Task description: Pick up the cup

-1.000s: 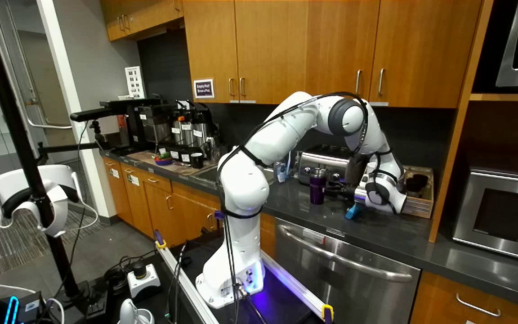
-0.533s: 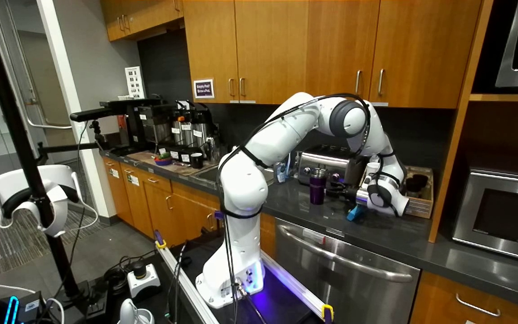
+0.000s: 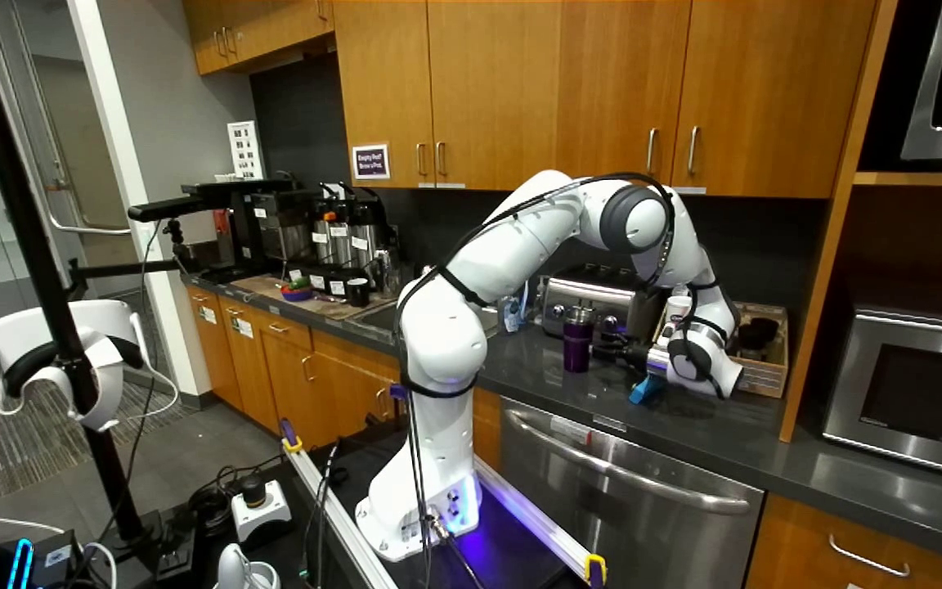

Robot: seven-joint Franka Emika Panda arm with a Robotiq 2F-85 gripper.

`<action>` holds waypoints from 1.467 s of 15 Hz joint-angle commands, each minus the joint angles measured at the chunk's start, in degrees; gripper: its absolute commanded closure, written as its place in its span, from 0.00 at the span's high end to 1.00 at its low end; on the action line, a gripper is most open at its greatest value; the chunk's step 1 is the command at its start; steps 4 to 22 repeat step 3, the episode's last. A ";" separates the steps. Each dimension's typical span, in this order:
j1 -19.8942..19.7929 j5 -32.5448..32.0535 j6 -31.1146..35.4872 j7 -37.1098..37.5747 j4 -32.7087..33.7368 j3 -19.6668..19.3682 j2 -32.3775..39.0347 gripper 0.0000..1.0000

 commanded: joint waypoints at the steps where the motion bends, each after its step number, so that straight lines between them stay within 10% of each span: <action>1: 0.00 0.00 -0.02 0.00 0.00 0.00 0.00 1.00; 22: 0.00 0.00 -0.05 0.00 0.00 0.00 0.01 1.00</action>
